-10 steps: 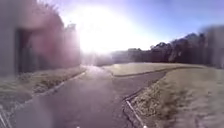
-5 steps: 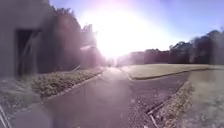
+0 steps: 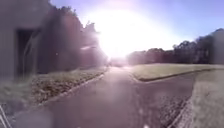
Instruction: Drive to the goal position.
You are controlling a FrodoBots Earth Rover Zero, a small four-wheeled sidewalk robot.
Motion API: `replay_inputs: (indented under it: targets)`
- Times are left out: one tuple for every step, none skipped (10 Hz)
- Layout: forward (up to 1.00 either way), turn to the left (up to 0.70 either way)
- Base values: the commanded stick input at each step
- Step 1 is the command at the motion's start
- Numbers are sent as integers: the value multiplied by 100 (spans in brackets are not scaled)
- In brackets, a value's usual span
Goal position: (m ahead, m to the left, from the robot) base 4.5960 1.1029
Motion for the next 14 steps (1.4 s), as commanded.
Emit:
replay_inputs:
  targets:
    - [70, 0]
    - [70, 0]
    - [70, 0]
    - [70, 0]
    - [70, 0]
    - [70, 0]
    - [70, 0]
    - [70, 0]
    - [70, 0]
    - [70, 0]
    - [70, 0]
    - [70, 0]
    - [70, 0]
    - [70, 0]
